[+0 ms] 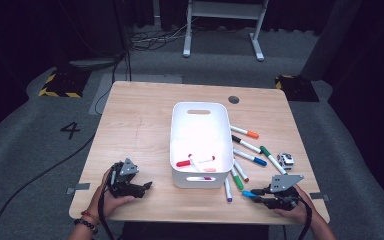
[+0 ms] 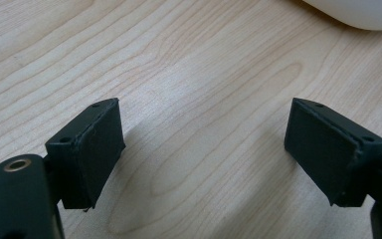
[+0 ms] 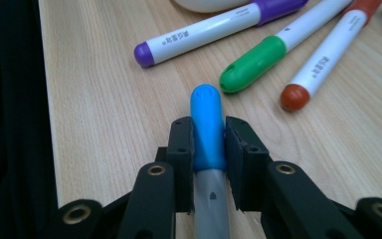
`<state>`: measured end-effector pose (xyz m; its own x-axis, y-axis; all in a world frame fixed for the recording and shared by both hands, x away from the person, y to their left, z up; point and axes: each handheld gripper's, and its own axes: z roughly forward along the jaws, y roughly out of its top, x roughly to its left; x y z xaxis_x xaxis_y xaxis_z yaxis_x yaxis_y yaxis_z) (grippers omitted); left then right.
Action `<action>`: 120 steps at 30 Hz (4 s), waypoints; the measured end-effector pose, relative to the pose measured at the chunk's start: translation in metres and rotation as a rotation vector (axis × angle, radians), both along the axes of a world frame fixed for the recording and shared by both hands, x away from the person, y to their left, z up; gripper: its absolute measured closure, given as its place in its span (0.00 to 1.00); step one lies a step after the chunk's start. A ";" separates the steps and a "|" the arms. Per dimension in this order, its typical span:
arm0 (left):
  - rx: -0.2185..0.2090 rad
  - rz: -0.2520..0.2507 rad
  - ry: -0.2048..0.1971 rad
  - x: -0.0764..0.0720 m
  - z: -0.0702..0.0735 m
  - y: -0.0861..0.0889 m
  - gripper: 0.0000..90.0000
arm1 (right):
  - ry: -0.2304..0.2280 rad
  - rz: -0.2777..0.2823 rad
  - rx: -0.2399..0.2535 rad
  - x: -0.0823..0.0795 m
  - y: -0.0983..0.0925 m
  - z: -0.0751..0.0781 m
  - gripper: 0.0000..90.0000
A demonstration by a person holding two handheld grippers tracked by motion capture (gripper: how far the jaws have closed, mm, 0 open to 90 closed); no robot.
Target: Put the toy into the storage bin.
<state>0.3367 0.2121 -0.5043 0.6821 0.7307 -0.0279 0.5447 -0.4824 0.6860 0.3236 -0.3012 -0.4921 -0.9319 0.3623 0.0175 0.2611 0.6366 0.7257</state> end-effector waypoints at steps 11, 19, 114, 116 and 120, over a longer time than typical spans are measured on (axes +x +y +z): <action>-0.001 0.000 -0.001 0.000 0.000 0.000 0.18 | -0.095 -0.064 0.155 0.000 -0.021 0.042 0.83; 0.000 0.000 0.000 0.000 0.000 0.000 0.18 | -0.161 -0.100 0.213 0.010 -0.016 0.079 0.83; -0.001 0.000 0.001 0.000 0.000 0.000 0.18 | -0.105 0.112 -0.144 0.056 0.174 0.139 0.75; -0.001 0.000 0.001 0.000 0.000 0.000 0.18 | -0.130 0.095 -0.105 0.050 0.160 0.143 0.75; -0.001 0.000 0.001 0.000 0.000 0.000 0.18 | -0.173 0.035 -0.033 0.036 0.130 0.151 0.75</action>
<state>0.3367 0.2121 -0.5044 0.6821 0.7307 -0.0293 0.5454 -0.4817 0.6859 0.3599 -0.1716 -0.3406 -0.9321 0.3270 -0.1558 0.1111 0.6676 0.7362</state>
